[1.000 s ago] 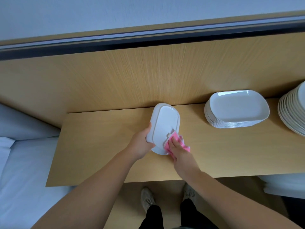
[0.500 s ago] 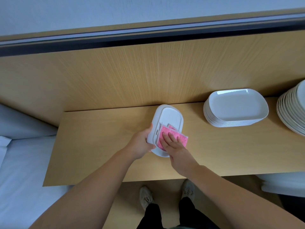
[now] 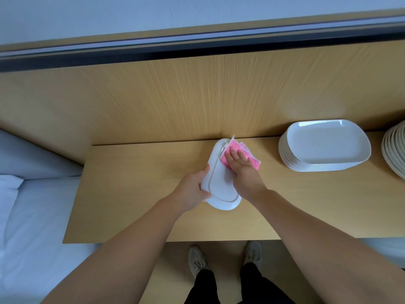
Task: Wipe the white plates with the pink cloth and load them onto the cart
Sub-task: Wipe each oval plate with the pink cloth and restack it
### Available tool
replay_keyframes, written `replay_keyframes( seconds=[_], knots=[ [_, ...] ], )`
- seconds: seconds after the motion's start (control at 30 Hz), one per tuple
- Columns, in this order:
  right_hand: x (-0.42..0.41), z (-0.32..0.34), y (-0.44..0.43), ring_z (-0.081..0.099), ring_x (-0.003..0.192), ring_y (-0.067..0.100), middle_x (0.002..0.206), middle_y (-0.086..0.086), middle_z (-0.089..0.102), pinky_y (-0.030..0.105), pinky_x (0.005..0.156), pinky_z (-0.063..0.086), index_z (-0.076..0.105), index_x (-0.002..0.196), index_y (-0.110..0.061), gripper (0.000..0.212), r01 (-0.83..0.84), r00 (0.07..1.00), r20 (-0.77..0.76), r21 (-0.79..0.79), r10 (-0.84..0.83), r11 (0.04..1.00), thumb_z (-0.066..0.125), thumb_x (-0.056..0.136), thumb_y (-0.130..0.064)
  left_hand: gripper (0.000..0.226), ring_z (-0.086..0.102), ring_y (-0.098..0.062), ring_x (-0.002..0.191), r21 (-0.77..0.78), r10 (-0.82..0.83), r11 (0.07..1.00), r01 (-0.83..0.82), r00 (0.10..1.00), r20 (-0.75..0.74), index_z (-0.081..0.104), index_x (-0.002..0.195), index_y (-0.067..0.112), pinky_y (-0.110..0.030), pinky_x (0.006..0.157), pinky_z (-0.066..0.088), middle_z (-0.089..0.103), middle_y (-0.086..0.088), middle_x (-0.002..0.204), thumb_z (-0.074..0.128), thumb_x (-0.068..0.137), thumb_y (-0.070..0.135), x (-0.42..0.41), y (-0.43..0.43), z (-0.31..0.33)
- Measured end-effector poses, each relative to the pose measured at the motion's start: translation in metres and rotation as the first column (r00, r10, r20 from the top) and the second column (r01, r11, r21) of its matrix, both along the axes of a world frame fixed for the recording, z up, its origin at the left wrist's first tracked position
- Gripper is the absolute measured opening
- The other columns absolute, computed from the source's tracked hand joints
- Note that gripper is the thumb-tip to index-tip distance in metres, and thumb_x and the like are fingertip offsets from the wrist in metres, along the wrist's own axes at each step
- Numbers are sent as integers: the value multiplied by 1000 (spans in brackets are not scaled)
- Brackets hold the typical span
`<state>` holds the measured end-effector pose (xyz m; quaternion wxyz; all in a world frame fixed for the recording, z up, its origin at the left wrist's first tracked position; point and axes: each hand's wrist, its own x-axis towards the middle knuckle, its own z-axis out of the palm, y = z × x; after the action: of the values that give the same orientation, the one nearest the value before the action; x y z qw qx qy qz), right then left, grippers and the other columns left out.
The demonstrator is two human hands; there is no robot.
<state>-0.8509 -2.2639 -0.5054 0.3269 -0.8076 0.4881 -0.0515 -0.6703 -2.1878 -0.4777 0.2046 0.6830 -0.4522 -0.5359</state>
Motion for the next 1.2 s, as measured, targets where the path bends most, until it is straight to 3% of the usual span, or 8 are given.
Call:
replay_keyframes(
  seconds=[0.13,0.27,0.43,0.67,0.83,1.0,1.13,1.2],
  knots=[
    [-4,-4,16,-8,150,22,162,-2,-6,41,121,-5,3,155,-19,72,-178,978,-124,-61,170,982,36,94,2,88,63,-15,87,-11,-6,1000,6,1000,-1,25,152,24,-32,77,58,63,1,110,67,80,-5,2,-1,-1],
    [-21,-22,61,-16,145,20,159,-7,-5,39,116,-12,9,155,-21,70,-249,969,-47,-178,244,952,39,95,-1,90,62,-12,89,-18,-36,999,36,999,20,24,152,25,-35,82,57,66,2,106,69,79,-2,5,-5,0],
    [-32,-28,77,3,147,24,158,-7,15,50,117,8,22,151,-19,59,-227,966,84,-170,244,959,46,98,-7,92,59,-13,87,-3,-75,997,75,997,14,23,152,26,-38,76,59,65,-16,112,70,79,-3,6,-11,5],
    [-32,-28,82,42,134,35,142,6,52,65,98,40,55,136,-11,70,-253,950,87,-342,299,905,72,72,13,92,58,-9,81,-7,-55,998,55,998,0,25,152,23,-32,70,58,67,-5,101,70,78,-8,5,-13,6],
    [-36,-27,72,59,120,31,130,4,63,52,88,54,66,124,-16,76,-426,903,-149,-439,404,791,84,53,4,89,57,-9,82,6,-62,998,62,998,-21,25,152,23,-23,65,56,60,3,91,68,81,-9,3,-15,10],
    [-52,-31,61,56,124,29,129,6,63,47,98,49,67,121,-12,54,-520,848,-183,-474,498,711,43,76,6,90,61,-13,89,17,-62,998,62,998,-11,25,151,25,-22,64,54,62,0,103,69,80,-7,4,-14,13],
    [-68,-19,39,61,119,25,120,4,69,40,89,56,73,108,-11,58,-355,924,-39,-460,381,814,67,60,21,87,63,-18,99,-48,-52,998,52,999,-3,30,150,30,-20,73,54,61,-2,105,67,80,-6,3,-15,19],
    [-75,-6,29,57,123,24,126,5,65,31,96,51,72,113,-9,62,-222,960,53,-454,275,863,66,61,23,84,64,-19,99,-62,-56,997,55,998,-5,33,148,32,-19,74,54,61,-5,107,67,81,-4,2,-14,26]
  ],
)
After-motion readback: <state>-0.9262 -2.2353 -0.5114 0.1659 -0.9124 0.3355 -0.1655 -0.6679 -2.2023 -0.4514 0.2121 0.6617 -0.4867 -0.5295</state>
